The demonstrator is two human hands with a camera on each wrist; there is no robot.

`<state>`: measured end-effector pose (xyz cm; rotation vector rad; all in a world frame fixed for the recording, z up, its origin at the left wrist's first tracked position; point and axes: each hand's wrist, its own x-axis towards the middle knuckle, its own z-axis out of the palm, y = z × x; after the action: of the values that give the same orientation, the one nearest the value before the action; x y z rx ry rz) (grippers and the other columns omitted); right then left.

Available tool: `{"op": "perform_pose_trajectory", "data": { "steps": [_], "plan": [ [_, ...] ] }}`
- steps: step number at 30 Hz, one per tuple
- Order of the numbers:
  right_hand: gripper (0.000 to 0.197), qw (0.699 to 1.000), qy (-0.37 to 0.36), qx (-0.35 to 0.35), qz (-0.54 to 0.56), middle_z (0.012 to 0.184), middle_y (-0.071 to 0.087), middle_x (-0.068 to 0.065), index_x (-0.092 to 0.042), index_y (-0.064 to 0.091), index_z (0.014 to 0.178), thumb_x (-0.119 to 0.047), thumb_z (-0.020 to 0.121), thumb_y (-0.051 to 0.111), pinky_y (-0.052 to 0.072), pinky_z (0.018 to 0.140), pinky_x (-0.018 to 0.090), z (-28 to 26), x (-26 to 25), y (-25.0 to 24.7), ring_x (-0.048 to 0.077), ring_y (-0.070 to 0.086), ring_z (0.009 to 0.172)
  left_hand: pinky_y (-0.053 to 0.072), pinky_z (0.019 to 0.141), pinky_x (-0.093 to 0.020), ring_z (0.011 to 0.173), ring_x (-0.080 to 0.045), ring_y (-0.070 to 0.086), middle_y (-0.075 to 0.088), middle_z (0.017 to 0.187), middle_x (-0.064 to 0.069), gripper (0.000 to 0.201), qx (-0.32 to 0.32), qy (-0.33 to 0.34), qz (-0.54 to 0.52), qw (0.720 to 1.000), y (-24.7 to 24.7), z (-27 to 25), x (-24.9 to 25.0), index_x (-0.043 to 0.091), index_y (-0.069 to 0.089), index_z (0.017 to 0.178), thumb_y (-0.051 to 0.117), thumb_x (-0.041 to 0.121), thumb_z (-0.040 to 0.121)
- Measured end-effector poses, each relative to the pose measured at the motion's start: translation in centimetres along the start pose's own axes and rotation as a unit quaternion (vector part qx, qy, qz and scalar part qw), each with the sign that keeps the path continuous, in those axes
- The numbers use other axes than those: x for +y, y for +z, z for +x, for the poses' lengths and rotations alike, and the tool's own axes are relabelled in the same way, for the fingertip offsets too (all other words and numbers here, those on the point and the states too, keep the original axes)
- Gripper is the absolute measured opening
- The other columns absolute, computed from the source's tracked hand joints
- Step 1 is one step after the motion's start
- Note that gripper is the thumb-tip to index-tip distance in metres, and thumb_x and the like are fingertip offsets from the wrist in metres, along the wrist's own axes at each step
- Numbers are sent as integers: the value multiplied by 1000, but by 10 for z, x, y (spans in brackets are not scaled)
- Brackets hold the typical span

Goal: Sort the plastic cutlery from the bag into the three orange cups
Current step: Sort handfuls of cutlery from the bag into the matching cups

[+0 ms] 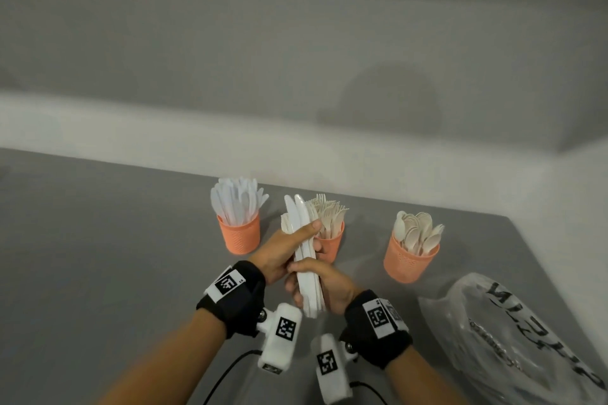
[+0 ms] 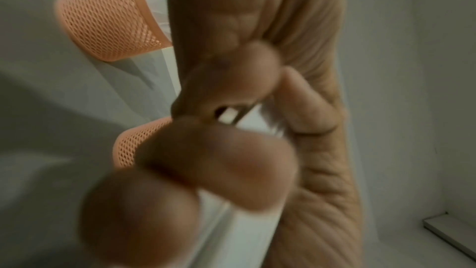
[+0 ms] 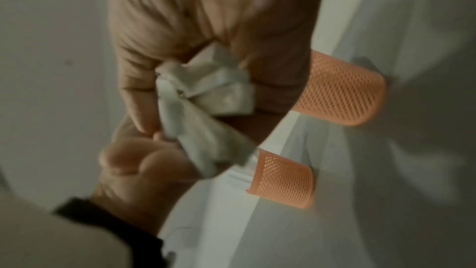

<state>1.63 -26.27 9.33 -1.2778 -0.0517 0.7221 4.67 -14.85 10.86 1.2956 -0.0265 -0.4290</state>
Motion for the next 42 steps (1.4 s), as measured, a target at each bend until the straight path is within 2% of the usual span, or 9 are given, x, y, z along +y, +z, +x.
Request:
{"op": "perform_pose_trajectory", "data": {
  "steps": [3,5,10,15,19,25,34,38,42],
  "plan": [
    [20,999,1,-26,38,42,48,-5,-17,57,74,-29,89,54,42,41,19,7,0,-2,7,46,34,46,57,-23,63,-14,59,65,66,1,35,-31,-13,18,999,-4,8,3,13,61,82,66,47,76],
    [26,1000,-7,14,23,38,37,-7,-21,59,73,-27,96,47,35,36,17,9,-3,-2,5,36,31,53,66,-25,75,-18,65,69,82,-5,43,-18,-12,15,1000,-4,14,4,8,63,96,65,46,76],
    [12,987,-45,153,14,42,34,-5,-12,48,95,-24,94,51,26,32,16,15,0,-14,5,29,29,48,73,-26,89,-13,64,63,107,-3,46,112,57,25,992,-7,22,10,14,48,123,64,34,85],
    [13,991,-24,133,9,42,35,-6,-16,51,94,-28,92,54,26,33,16,11,6,-22,4,28,31,40,61,-15,63,3,54,62,77,13,10,112,92,102,984,-9,22,16,20,63,97,59,17,89],
    [14,996,-8,93,16,44,37,-7,-23,49,94,-35,91,54,27,34,15,9,5,-22,3,30,32,36,51,-13,50,4,48,57,60,16,9,93,88,88,988,-13,24,17,18,64,91,58,11,89],
    [42,998,7,44,38,48,43,-8,-19,44,82,-58,71,53,31,36,15,8,6,-27,2,33,34,37,47,-13,53,-4,46,54,57,7,10,70,65,65,993,-22,26,24,10,60,81,56,10,90],
    [44,994,-27,43,95,54,48,-3,-19,49,93,-61,81,39,35,36,15,21,0,-12,3,39,35,54,56,-16,54,-5,65,69,58,3,14,81,134,121,980,-35,14,70,8,51,77,54,5,91],
    [31,994,-30,90,45,52,43,-4,-16,45,89,-46,91,48,36,37,19,26,2,-14,5,34,34,53,51,-15,49,-3,61,59,60,-3,17,196,256,130,938,-59,8,111,13,52,80,56,-1,88],
    [26,995,-15,98,30,48,30,-6,-16,44,88,-41,94,46,26,35,17,26,5,-14,5,24,35,55,61,-18,52,-2,57,47,53,3,15,304,402,258,825,-93,1,143,20,60,99,61,9,88]
  ]
}}
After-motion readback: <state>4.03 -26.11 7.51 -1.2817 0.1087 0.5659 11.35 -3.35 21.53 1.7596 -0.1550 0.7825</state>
